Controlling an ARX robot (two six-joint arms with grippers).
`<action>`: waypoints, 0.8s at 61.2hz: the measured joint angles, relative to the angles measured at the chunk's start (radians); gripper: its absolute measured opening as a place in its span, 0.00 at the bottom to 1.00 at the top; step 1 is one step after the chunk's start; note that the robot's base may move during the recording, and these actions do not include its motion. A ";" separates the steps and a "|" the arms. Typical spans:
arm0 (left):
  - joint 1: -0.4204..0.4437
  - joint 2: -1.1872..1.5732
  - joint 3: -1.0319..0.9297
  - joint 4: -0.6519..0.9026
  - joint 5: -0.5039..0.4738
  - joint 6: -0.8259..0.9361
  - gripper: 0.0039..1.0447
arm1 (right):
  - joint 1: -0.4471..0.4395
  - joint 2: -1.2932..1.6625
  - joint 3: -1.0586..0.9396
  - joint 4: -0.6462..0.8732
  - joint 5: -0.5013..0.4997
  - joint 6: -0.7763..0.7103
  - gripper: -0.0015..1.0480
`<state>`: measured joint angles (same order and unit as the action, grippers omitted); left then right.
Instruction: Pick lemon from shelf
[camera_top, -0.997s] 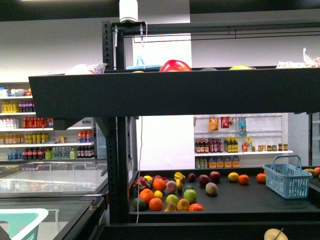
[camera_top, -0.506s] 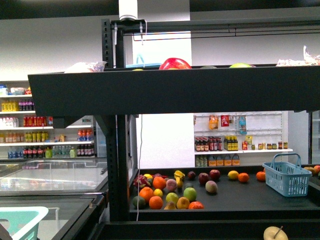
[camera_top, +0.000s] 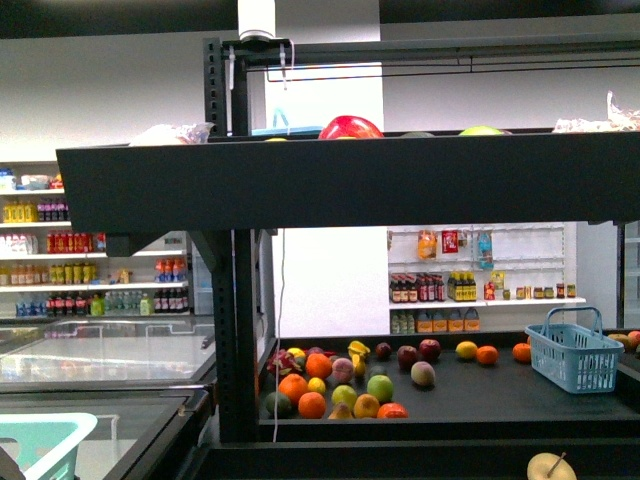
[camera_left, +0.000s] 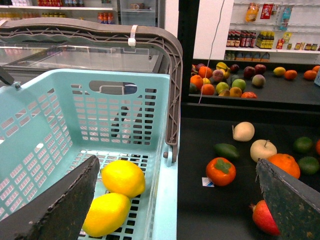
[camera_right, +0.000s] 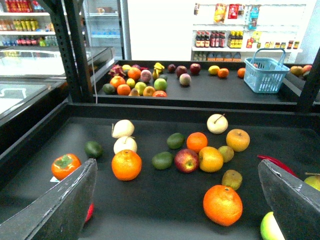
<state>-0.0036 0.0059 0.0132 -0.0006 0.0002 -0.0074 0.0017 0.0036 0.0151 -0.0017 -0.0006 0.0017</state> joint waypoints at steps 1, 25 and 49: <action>0.000 0.000 0.000 0.000 0.000 0.000 0.92 | 0.000 0.000 0.000 0.000 0.000 0.000 0.93; 0.000 0.000 0.000 0.000 0.000 0.000 0.92 | 0.000 0.000 0.000 0.000 0.000 0.000 0.93; 0.000 0.000 0.000 0.000 0.000 0.000 0.92 | 0.000 0.000 0.000 0.000 0.000 0.000 0.93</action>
<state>-0.0036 0.0059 0.0132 -0.0006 0.0002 -0.0071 0.0017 0.0040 0.0151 -0.0017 -0.0006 0.0017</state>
